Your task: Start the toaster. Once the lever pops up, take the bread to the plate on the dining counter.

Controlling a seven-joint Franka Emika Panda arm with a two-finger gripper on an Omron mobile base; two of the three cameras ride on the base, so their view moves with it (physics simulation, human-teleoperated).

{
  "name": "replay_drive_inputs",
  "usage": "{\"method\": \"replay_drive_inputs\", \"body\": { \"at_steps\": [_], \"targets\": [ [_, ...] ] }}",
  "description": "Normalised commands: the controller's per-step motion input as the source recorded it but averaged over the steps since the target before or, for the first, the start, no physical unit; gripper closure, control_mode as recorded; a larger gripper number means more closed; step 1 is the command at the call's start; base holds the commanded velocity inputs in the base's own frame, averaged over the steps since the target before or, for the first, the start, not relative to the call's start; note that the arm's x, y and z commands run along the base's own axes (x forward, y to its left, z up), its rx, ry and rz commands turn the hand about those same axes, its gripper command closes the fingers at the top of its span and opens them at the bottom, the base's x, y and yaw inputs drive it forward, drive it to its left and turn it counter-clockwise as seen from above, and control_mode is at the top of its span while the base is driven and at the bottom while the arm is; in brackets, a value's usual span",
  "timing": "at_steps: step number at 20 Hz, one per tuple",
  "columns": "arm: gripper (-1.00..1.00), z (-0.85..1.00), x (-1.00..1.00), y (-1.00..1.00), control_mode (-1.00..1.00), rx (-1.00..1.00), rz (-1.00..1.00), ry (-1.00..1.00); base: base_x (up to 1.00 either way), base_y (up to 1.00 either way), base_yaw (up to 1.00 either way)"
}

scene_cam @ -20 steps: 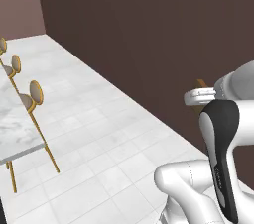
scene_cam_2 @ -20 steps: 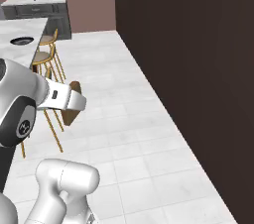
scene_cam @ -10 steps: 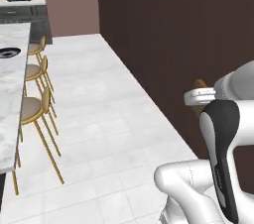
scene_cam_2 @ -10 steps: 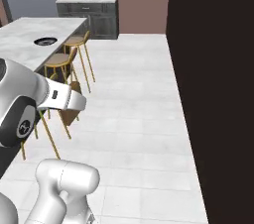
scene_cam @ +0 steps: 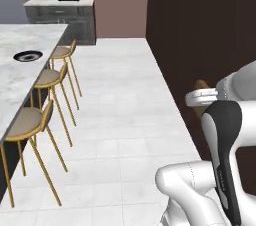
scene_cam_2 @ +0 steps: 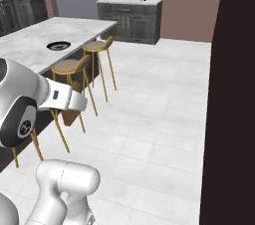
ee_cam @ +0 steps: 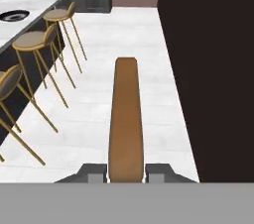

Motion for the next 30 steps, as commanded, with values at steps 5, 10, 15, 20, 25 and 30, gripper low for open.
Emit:
{"method": "replay_drive_inputs", "body": {
  "at_steps": [5,10,15,20,25,30],
  "targets": [
    [1.00,0.00,0.00,0.00,1.00,0.00,0.00,0.00,1.00,-0.67,0.43],
    [1.00,0.00,0.00,0.00,1.00,0.00,0.00,0.00,1.00,-0.68,0.44],
    [1.00,0.00,0.00,0.00,1.00,0.00,0.00,0.00,1.00,-0.65,0.45],
    [1.00,0.00,0.00,0.00,1.00,0.00,0.00,0.00,1.00,-0.68,0.46],
    [1.00,0.00,0.00,0.00,1.00,0.00,0.00,0.00,1.00,-0.69,0.47],
    [1.00,0.00,0.00,0.00,1.00,0.00,0.00,0.00,1.00,-0.64,0.51]
  ]
}}
